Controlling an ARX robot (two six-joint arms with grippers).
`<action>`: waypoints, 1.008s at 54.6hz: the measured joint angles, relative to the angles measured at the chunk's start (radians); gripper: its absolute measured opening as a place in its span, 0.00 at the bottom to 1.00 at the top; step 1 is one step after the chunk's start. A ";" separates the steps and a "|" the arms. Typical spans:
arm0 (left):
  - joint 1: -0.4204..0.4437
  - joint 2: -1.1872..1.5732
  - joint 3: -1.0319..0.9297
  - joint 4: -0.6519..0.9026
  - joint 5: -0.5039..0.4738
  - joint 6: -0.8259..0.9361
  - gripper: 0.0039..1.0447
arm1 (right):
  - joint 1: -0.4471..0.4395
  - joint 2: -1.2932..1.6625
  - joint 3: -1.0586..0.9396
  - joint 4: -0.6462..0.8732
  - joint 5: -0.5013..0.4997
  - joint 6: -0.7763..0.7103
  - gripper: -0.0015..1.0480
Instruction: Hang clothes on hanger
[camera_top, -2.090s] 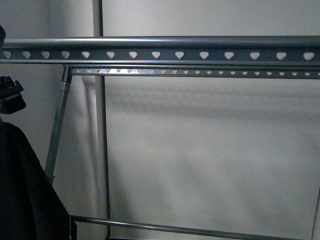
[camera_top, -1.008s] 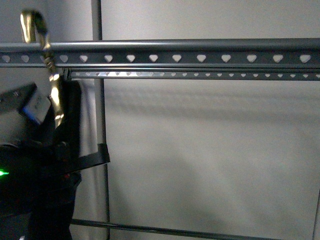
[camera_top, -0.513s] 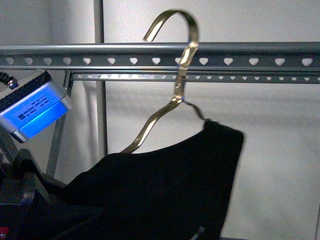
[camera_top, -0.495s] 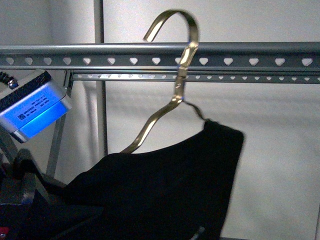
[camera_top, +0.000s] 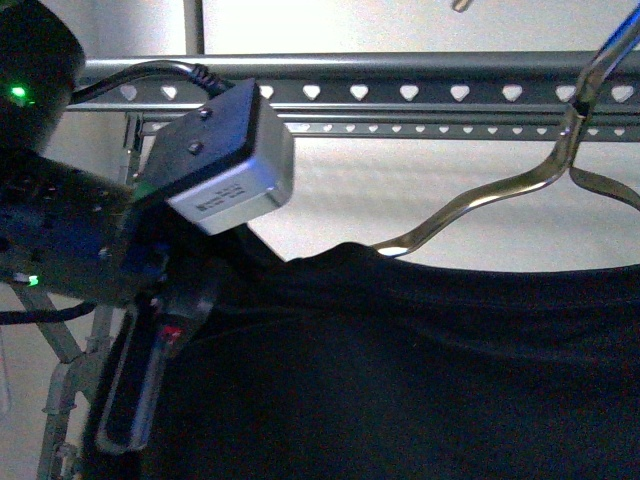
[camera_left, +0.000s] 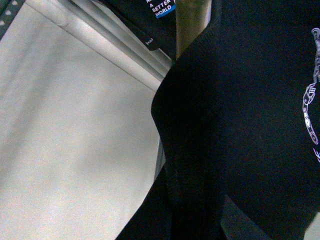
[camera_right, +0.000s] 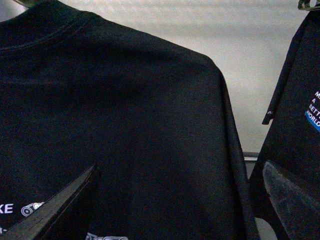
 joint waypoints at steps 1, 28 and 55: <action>-0.002 0.002 0.001 0.004 0.000 0.003 0.08 | 0.000 0.000 0.000 0.000 0.000 0.000 0.93; -0.001 0.004 0.002 0.008 -0.017 0.026 0.08 | -0.477 0.680 0.475 -0.268 -1.123 -0.649 0.93; 0.000 0.004 0.004 0.009 -0.019 0.027 0.08 | -0.153 1.252 0.888 -0.303 -0.770 -1.286 0.93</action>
